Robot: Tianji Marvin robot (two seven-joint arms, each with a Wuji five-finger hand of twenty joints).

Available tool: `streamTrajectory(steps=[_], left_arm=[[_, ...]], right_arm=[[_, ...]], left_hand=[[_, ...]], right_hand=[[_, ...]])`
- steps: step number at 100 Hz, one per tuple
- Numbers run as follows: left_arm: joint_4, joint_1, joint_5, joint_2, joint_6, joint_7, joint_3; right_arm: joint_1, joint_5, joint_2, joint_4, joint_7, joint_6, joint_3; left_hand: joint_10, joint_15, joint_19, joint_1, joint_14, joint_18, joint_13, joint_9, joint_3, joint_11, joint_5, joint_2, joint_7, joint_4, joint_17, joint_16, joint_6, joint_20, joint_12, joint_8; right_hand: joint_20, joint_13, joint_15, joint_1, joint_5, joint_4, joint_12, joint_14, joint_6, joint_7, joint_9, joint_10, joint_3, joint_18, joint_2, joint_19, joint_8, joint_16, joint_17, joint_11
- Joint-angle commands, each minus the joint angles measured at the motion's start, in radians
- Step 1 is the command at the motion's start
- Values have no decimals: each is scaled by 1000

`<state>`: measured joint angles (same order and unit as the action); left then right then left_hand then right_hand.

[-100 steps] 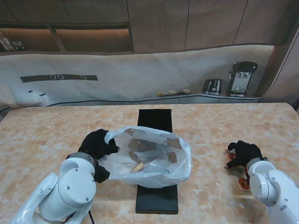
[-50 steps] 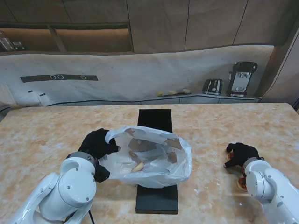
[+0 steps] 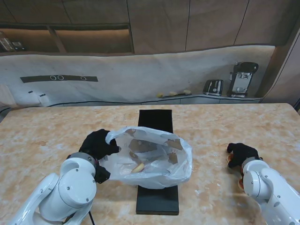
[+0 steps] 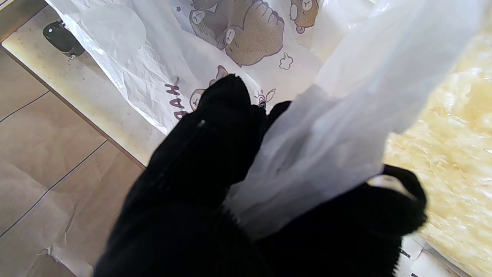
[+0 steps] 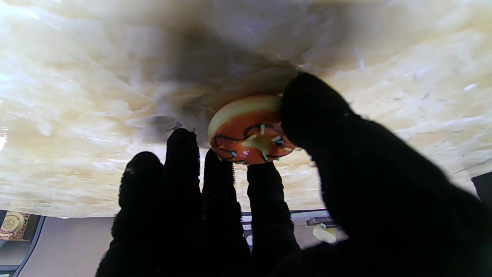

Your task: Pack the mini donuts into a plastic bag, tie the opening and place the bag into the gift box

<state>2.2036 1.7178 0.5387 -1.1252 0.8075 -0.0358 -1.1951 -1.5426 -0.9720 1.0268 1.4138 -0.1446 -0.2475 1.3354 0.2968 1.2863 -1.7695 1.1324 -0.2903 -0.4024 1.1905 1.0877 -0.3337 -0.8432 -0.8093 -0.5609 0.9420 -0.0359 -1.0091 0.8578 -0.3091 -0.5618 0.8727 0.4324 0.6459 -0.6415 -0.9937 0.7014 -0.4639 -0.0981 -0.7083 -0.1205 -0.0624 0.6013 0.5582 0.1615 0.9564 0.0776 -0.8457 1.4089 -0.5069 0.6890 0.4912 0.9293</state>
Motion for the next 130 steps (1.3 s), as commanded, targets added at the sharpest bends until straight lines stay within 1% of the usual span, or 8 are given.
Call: streamTrajectory(steps=[1, 13, 19, 26, 39, 70, 94, 130], left_arm=[[13, 8, 2, -1, -2, -14, -3], [14, 11, 3, -1, 0, -12, -5], [14, 12, 3, -1, 0, -13, -4], [14, 11, 3, 0, -1, -16, -4], [13, 10, 0, 0, 0, -18, -5], [12, 5, -8, -3, -6, -8, -6], [14, 5, -7, -4, -10, -5, -11], [14, 3, -8, -6, -9, 0, -8]], right_arm=[[-24, 2, 11, -40, -21, -7, -19], [-16, 23, 14, -49, -14, -34, -36], [-12, 43, 17, -55, -9, -52, -45], [-10, 58, 19, -60, -2, -56, -49], [-10, 81, 27, -63, 36, -45, -42], [-20, 127, 46, -36, 113, -30, -12], [-39, 154, 59, 21, 168, 30, 31], [-101, 247, 70, 259, 136, 130, 112]], left_hand=[[-11, -3, -52, 17, -13, 34, -7, 8, 20, 0, -4, 5, -16, 18, -6, 12, 0, -1, 8, -6], [-11, -4, -53, 19, -13, 34, -8, 6, 20, -1, -4, 4, -15, 19, -4, 12, 0, -2, 10, -5], [-10, -3, -54, 18, -13, 34, -10, 5, 21, -1, -4, 4, -15, 18, -4, 13, 0, -3, 10, -5], [-11, -2, -54, 19, -14, 34, -11, 4, 21, -2, -4, 4, -15, 18, -4, 14, 0, -3, 10, -5], [-11, -2, -54, 19, -14, 34, -11, 4, 21, -1, -3, 5, -15, 19, -4, 14, 0, -4, 10, -5], [-12, -2, -54, 19, -14, 34, -11, 6, 22, -2, -2, 6, -15, 20, -4, 14, 0, -5, 12, -5], [-11, -2, -54, 19, -11, 34, -9, 5, 21, -2, -3, 5, -14, 20, -4, 14, -1, -5, 12, -5], [-10, -3, -53, 20, -10, 37, -7, 7, 20, -2, -4, 4, -14, 21, -7, 13, -1, -5, 11, -6]], right_hand=[[19, -38, -60, 39, -147, -10, -47, -10, 49, 234, 47, -19, 42, -82, -58, 62, -95, 41, 48, 52], [9, -198, -136, 58, -210, -29, -65, 6, 69, 294, 136, -13, 115, -136, -88, 152, -131, 49, 228, 72], [-17, -266, -150, 81, -237, -93, -66, -5, 83, 348, 180, -4, 136, -145, -113, 182, -63, 7, 304, 67], [-17, -308, -153, 101, -264, -129, -61, -16, 102, 390, 226, 0, 155, -137, -133, 185, -23, -21, 345, 64], [-2, -388, -160, 135, -338, -152, -52, -32, 137, 447, 325, 6, 187, -118, -177, 198, 31, -46, 422, 58], [52, -433, -185, 165, -411, -98, -99, -57, 151, 487, 388, 16, 237, -113, -242, 219, 25, -31, 487, 68], [63, -433, -188, 163, -409, -93, -103, -55, 151, 486, 386, 19, 238, -117, -239, 214, 16, -33, 497, 67], [75, -423, -192, 160, -403, -90, -105, -59, 144, 486, 380, 25, 238, -116, -228, 207, 15, -30, 498, 65]])
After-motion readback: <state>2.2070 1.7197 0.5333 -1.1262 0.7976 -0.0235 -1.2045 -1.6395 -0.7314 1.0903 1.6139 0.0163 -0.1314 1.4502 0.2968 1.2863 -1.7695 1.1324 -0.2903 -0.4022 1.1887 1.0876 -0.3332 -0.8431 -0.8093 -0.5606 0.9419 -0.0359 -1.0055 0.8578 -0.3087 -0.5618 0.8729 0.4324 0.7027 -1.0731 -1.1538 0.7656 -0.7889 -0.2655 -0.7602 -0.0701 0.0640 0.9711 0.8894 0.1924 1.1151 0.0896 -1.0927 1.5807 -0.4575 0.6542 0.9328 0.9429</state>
